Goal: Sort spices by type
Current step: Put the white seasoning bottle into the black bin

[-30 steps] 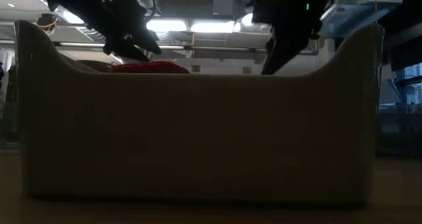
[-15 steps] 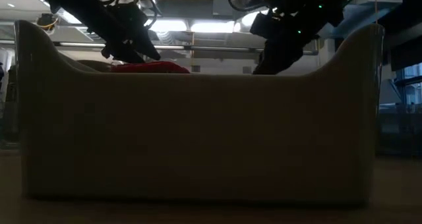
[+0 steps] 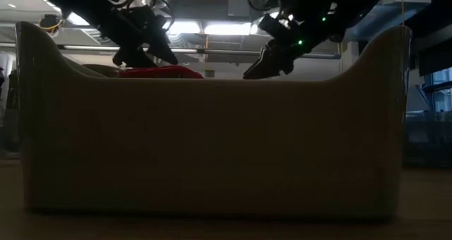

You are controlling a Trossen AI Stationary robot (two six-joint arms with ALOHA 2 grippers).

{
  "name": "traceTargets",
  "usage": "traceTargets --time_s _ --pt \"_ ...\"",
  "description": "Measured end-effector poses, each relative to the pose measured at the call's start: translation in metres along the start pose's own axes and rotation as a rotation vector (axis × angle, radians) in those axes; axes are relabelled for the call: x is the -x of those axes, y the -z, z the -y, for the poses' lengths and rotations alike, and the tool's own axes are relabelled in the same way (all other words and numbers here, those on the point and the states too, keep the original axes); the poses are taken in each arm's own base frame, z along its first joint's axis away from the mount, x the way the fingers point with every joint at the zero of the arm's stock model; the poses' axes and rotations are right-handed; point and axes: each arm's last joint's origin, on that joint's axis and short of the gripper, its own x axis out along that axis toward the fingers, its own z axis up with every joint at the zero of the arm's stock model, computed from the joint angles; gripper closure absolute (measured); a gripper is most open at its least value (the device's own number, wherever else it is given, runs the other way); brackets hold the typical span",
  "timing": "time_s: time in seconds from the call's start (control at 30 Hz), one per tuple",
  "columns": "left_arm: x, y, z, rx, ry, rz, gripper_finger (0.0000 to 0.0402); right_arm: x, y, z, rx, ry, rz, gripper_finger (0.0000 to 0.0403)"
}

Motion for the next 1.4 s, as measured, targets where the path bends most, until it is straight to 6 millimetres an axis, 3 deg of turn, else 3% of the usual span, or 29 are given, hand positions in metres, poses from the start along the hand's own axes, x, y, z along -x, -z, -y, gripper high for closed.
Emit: traceTargets --time_s 0.27,0.47,0.8,1.13,1.4 --pt "-0.025 -0.005 -0.007 0.01 -0.048 0.053 0.0075 -0.018 0.02 0.017 -0.014 0.052 -0.041 0.0164" --pt "-0.042 -0.026 -0.013 -0.007 -0.026 0.052 0.0075 -0.025 0.032 0.022 -0.029 0.045 -0.082 0.0164" --pt "-0.083 -0.054 -0.024 -0.124 0.006 0.023 0.0075 -0.025 0.032 0.02 -0.047 -0.031 -0.05 0.0164" --pt "-0.115 -0.052 -0.034 -0.076 0.016 0.029 0.0075 -0.025 0.034 0.019 -0.094 -0.049 -0.074 0.0164" --pt "-0.149 -0.074 -0.033 -0.107 0.029 -0.101 0.0075 -0.025 0.034 0.019 -0.082 -0.05 -0.072 0.0164"
